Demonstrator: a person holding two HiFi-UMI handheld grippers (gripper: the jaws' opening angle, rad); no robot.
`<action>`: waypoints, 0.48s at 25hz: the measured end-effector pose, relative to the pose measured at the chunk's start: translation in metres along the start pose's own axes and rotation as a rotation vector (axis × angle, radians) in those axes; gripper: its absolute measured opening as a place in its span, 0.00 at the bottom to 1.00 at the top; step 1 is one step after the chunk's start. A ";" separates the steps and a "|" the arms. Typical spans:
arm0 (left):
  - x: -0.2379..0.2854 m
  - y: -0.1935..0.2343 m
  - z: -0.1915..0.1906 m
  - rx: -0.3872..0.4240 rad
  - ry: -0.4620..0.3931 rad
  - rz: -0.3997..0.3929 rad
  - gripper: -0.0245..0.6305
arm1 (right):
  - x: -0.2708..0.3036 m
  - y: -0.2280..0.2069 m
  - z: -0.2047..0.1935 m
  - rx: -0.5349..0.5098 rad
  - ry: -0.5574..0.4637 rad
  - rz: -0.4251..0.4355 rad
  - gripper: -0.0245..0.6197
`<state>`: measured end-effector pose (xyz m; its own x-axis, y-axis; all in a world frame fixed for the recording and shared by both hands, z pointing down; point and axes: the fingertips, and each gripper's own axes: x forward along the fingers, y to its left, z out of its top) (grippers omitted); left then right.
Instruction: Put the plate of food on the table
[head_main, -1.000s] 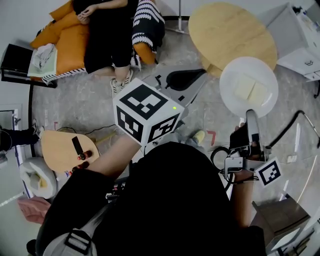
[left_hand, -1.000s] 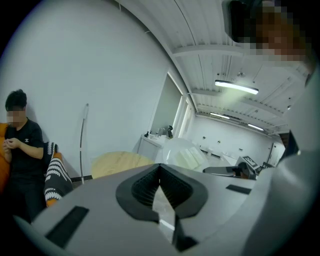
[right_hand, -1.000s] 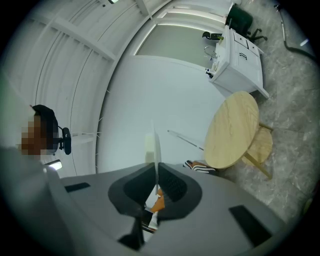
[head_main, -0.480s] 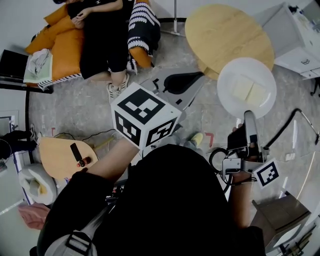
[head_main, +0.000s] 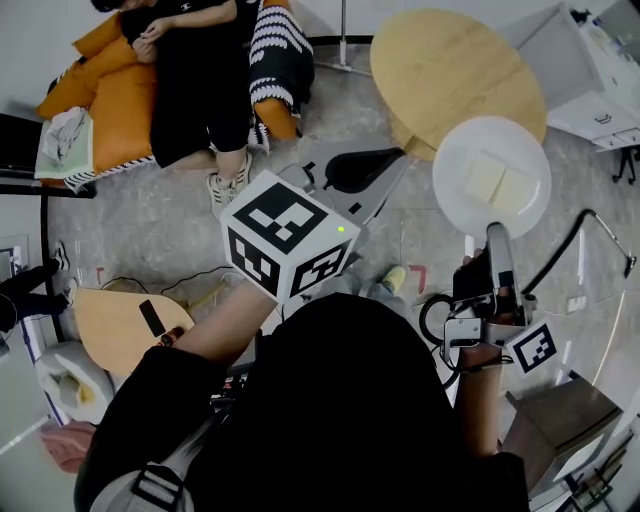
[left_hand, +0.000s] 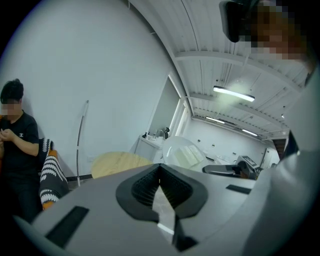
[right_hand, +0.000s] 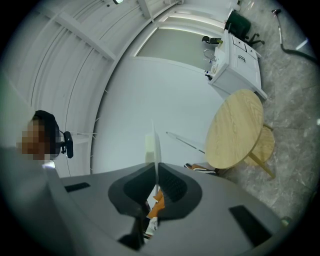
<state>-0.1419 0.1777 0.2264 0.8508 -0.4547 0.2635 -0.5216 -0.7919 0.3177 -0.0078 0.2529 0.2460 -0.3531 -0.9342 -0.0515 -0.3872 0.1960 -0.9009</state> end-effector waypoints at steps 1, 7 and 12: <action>-0.002 0.004 0.000 -0.003 -0.001 -0.005 0.05 | 0.003 0.001 -0.002 0.004 -0.006 0.000 0.07; -0.011 0.020 0.000 0.001 -0.003 -0.025 0.05 | 0.017 0.008 -0.012 -0.006 -0.021 -0.005 0.07; -0.014 0.022 0.001 -0.007 -0.016 -0.031 0.05 | 0.019 0.011 -0.012 -0.018 -0.023 -0.017 0.07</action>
<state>-0.1650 0.1661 0.2284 0.8674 -0.4366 0.2390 -0.4955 -0.8027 0.3318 -0.0293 0.2408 0.2409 -0.3270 -0.9439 -0.0466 -0.4081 0.1855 -0.8939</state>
